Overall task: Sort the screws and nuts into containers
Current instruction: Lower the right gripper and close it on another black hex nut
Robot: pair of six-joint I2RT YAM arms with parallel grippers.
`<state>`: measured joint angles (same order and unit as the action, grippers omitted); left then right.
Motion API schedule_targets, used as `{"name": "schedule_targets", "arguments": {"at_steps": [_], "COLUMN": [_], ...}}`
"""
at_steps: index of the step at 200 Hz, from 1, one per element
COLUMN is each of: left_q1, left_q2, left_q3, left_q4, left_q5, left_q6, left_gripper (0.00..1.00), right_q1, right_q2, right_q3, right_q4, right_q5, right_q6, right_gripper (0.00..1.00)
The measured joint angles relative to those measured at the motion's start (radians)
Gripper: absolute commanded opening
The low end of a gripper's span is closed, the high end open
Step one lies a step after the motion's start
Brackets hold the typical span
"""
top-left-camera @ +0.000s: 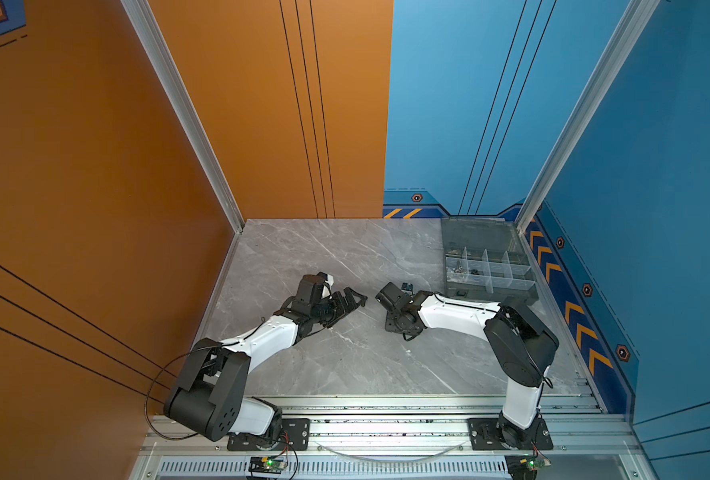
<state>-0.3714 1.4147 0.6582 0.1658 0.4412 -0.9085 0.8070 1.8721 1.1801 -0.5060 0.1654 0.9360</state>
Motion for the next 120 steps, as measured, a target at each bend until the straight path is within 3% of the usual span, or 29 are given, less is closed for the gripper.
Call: {"name": "schedule_targets", "arguments": {"at_steps": [51, 92, 120], "left_q1": [0.000, 0.000, 0.000], "left_q2": [0.000, 0.000, 0.001], "left_q3": [0.000, 0.000, 0.000], "left_q4": [0.000, 0.000, 0.000], "left_q5": [0.005, 0.006, 0.005], "left_q6": [0.000, 0.000, 0.000], "left_gripper": [0.98, 0.98, 0.98], "right_q1": [0.005, 0.005, 0.005], "right_q2": [0.027, 0.036, 0.036], "right_q3": [0.032, 0.042, 0.042], "right_q4": [-0.030, -0.041, -0.043], "right_q5": [0.023, 0.037, 0.046], "right_q6": [-0.026, -0.041, -0.047], "right_gripper": [0.45, 0.34, 0.18]}}
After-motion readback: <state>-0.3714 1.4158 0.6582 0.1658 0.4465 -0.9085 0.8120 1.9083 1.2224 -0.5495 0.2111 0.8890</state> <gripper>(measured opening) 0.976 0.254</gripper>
